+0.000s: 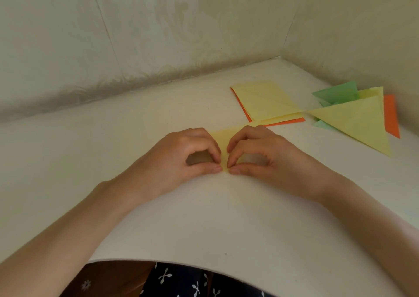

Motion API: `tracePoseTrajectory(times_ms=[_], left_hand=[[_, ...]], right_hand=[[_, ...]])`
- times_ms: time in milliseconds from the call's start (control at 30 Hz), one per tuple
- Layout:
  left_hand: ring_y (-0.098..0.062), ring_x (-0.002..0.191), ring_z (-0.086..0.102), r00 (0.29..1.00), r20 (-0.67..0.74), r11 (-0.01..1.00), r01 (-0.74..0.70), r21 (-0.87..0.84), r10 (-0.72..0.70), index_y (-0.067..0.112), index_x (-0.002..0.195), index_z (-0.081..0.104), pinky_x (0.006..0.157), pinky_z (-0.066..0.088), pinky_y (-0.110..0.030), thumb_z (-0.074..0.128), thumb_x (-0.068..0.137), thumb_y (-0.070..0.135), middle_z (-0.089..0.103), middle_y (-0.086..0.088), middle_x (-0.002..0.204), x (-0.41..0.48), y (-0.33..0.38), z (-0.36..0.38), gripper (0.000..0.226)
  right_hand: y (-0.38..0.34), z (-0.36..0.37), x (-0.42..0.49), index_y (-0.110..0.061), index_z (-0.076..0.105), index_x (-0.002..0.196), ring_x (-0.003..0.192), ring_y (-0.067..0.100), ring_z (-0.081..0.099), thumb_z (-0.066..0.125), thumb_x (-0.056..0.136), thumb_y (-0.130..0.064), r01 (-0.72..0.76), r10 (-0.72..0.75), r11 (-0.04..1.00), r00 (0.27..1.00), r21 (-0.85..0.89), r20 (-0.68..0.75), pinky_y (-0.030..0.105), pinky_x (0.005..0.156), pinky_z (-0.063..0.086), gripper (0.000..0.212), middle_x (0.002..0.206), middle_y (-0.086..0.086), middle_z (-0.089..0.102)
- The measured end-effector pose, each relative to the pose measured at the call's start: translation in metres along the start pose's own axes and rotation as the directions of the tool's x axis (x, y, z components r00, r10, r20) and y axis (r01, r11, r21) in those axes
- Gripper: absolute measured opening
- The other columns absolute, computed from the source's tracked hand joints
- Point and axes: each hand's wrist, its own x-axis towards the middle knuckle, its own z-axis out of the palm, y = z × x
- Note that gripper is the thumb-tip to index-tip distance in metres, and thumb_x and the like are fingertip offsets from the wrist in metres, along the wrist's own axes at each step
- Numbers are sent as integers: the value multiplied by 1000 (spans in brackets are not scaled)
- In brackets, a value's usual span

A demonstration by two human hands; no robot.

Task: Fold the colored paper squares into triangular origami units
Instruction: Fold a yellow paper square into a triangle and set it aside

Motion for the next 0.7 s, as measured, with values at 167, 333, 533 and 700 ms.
tracePoseTrajectory(times_ms=[167,333,533,700], left_hand=[[-1,95,54,1000,-8,998,-18,56,19,23,89,68,85,42,-25,57,77,53,60,17,97,0,-1,1,34],[-7,88,55,974,-168,966,-113,233,154,24,91,63,78,42,-31,55,85,37,61,11,95,1,3,2,16],[-7,79,61,974,-206,990,-66,126,91,23,85,64,68,49,-37,54,85,34,62,13,86,-1,7,0,14],[-4,79,62,988,-146,990,-39,136,59,30,89,57,68,52,-36,52,84,40,60,16,92,-3,6,2,12]], right_hand=[[2,8,2,-29,58,83,98,14,43,57,84,-32,-39,39,999,999,-4,-27,27,92,33,4,100,-6,56],[-1,-3,-1,-33,58,85,107,11,45,62,87,-30,-102,126,964,989,245,-84,10,88,32,6,101,-14,57],[-5,1,-1,-29,61,97,99,-3,48,66,82,-32,-18,24,997,996,69,-81,14,97,25,16,97,-17,57],[-1,-3,-3,-26,71,87,97,-1,59,62,82,-37,-34,44,995,994,94,-99,26,113,12,15,95,-16,67]])
